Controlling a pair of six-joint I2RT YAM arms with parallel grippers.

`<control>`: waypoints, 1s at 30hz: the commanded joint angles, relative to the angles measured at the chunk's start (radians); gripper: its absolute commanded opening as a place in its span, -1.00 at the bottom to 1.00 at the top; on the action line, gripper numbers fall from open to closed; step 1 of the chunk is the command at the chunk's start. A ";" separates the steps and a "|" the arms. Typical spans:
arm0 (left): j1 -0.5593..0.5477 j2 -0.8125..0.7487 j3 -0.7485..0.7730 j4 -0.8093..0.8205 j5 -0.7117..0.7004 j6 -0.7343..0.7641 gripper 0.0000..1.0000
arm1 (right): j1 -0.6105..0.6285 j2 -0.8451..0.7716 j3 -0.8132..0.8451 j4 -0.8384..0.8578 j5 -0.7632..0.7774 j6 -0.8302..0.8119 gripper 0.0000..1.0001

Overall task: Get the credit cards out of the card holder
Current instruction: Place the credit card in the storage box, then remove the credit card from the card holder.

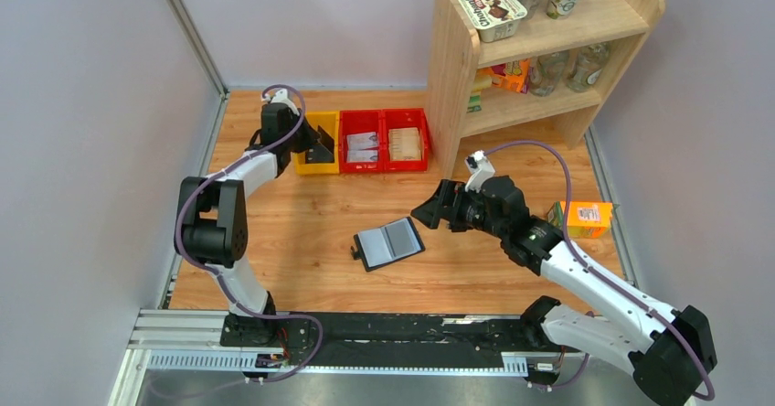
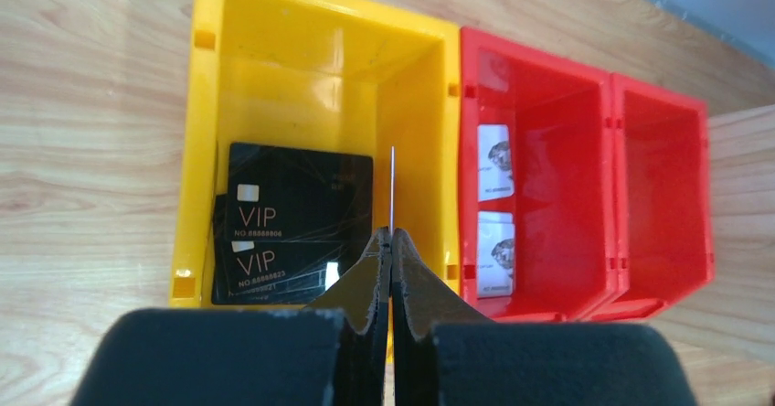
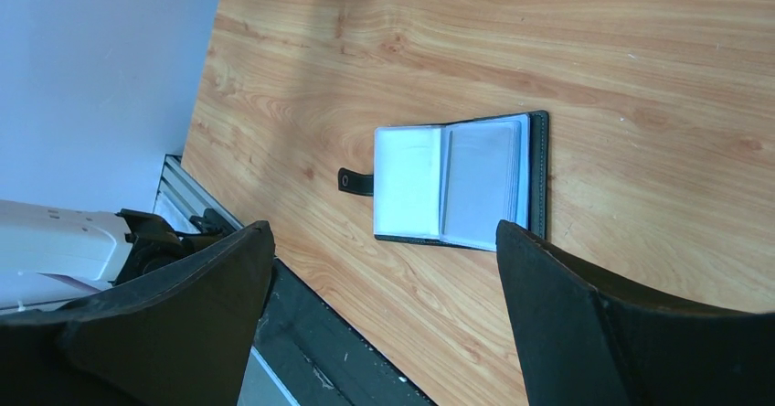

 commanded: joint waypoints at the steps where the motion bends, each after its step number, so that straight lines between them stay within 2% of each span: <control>1: 0.007 0.053 0.051 -0.005 0.063 -0.013 -1.00 | -0.005 0.021 0.055 0.008 -0.017 -0.031 0.88; 3: 0.007 0.063 0.051 -0.025 0.058 -0.012 -0.92 | -0.005 0.033 0.061 0.008 -0.026 -0.033 0.88; 4: 0.007 0.057 0.049 -0.040 0.041 -0.002 -0.72 | -0.005 0.041 0.064 0.008 -0.029 -0.034 0.88; 5: 0.005 0.054 0.046 -0.048 0.031 0.004 -0.62 | -0.005 0.047 0.065 0.007 -0.028 -0.036 0.88; 6: 0.007 0.044 0.048 -0.067 0.015 0.021 -0.39 | -0.005 0.053 0.070 0.000 -0.029 -0.038 0.88; 8: 0.007 0.018 0.054 -0.095 -0.003 0.051 -0.16 | -0.005 0.067 0.088 -0.032 -0.017 -0.036 0.88; 11: 0.007 -0.042 0.055 -0.141 -0.032 0.084 0.01 | -0.005 0.098 0.125 -0.098 -0.001 -0.041 0.87; 21: -0.031 -0.287 0.014 -0.393 -0.088 0.091 0.05 | -0.005 0.186 0.167 -0.170 0.012 -0.036 0.85; 25: -0.129 -0.425 -0.056 -0.462 -0.095 0.047 0.01 | -0.004 0.232 0.173 -0.168 0.015 -0.044 0.79; 30: -0.328 -0.576 -0.162 -0.512 -0.126 -0.021 -0.10 | 0.009 0.303 0.202 -0.173 0.011 -0.070 0.66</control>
